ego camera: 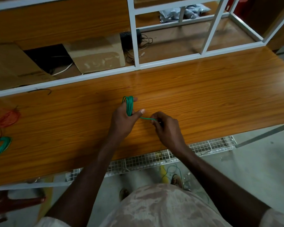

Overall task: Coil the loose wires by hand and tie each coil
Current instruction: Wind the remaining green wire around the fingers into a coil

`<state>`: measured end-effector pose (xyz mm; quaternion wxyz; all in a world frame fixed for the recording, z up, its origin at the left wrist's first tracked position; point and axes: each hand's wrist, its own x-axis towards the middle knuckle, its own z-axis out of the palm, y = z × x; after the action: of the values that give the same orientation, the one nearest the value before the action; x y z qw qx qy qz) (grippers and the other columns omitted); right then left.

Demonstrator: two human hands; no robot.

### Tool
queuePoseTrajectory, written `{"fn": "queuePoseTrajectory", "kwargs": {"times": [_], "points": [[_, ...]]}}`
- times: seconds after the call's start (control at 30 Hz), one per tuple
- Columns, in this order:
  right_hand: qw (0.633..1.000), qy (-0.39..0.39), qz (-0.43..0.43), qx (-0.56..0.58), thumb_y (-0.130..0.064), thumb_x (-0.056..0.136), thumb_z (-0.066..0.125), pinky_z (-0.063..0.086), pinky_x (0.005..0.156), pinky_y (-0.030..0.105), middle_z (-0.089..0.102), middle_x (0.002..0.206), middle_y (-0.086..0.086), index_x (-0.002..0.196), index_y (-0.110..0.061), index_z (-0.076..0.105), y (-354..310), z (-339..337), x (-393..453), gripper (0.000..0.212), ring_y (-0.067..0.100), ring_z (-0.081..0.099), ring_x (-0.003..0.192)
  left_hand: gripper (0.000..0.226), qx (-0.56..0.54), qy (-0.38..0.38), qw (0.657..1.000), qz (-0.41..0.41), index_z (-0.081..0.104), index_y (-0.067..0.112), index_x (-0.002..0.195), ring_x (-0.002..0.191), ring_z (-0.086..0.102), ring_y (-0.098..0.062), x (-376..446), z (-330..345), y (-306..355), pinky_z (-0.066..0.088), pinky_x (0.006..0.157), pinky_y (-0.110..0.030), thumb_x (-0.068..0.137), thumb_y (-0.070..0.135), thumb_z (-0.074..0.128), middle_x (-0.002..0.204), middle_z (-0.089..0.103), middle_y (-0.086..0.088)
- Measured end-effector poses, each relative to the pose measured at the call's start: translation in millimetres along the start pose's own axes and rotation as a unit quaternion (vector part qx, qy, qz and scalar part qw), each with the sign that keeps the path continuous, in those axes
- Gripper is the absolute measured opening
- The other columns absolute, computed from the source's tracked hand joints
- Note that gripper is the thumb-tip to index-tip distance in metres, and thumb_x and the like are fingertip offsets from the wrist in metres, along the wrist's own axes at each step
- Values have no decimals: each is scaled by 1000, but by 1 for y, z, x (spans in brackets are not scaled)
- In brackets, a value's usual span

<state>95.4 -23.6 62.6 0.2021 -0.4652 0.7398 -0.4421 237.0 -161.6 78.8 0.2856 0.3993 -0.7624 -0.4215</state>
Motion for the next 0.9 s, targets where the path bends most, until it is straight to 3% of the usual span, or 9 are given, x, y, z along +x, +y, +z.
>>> {"fn": "queuePoseTrajectory", "kwargs": {"times": [0.07, 0.2, 0.3, 0.43, 0.53, 0.67, 0.77, 0.83, 0.9], "points": [[997, -69, -27, -35, -20, 106, 65, 44, 63, 13, 72, 79, -15, 112, -19, 79, 10, -16, 5, 15, -4, 66, 69, 47, -6, -5, 1000, -3, 65, 29, 138, 69, 54, 1, 3, -7, -8, 43, 61, -13, 94, 38, 81, 81, 56, 11], [971, -226, -44, -64, -32, 106, 65, 48, 70, 28, 78, 93, -3, 114, -20, 81, 30, -58, 19, 22, 8, 66, 77, 43, -15, -25, 999, -25, 68, 26, 134, 68, 53, 2, 1, -18, -25, 44, 61, -15, 94, 33, 82, 82, 55, 8], [957, -290, -1, 31, -31, 109, 57, 39, 57, 25, 58, 70, 14, 107, -16, 78, 39, -85, 24, 26, 13, 48, 60, 44, -47, -45, 997, -39, 67, 24, 135, 77, 60, 2, -2, -19, -28, 50, 68, -17, 94, 32, 82, 92, 62, 10], [975, -184, 6, -122, -27, 113, 51, 35, 56, 30, 53, 62, -4, 100, -27, 70, 53, -85, 37, 24, 10, 44, 51, 41, -67, -40, 995, -61, 69, 29, 129, 82, 61, -4, -2, -7, -26, 51, 71, -22, 91, 33, 84, 93, 64, 8], [957, -81, 0, -280, -35, 114, 45, 38, 56, 38, 62, 74, 7, 117, -24, 64, 48, -72, 40, 21, 31, 57, 63, 38, -89, -40, 992, -81, 70, 31, 126, 75, 58, -8, -2, -4, -26, 49, 64, -28, 91, 36, 85, 84, 57, 6], [966, -138, -92, -199, -42, 111, 50, 49, 70, 40, 59, 100, 2, 131, -24, 62, 33, -53, 32, 29, 26, 62, 83, 39, -109, -7, 989, -100, 71, 20, 129, 65, 55, -3, 1, -9, -23, 46, 57, -20, 93, 30, 82, 79, 57, 5], [968, -137, -133, -165, -31, 112, 53, 44, 70, 36, 64, 97, 1, 121, -20, 68, 34, -62, 31, 21, 24, 64, 84, 41, -81, -29, 991, -98, 69, 21, 131, 68, 59, -2, 3, -19, -22, 47, 61, -19, 96, 40, 77, 83, 64, 2], [969, -117, -147, -160, -33, 113, 50, 47, 70, 36, 69, 98, 2, 117, -21, 68, 27, -78, 37, 22, 23, 66, 84, 47, -61, -70, 990, -107, 68, 16, 124, 60, 57, 3, -1, -24, -21, 46, 58, -19, 96, 53, 70, 76, 64, 4], [963, -104, -169, -181, -41, 114, 46, 54, 72, 41, 72, 103, 2, 120, -25, 66, 14, -90, 45, 26, 23, 68, 88, 80, -56, -132, 984, -108, 68, 11, 117, 53, 52, 1, -7, -23, -21, 41, 54, -20, 87, 85, 56, 65, 60, 8]]}}
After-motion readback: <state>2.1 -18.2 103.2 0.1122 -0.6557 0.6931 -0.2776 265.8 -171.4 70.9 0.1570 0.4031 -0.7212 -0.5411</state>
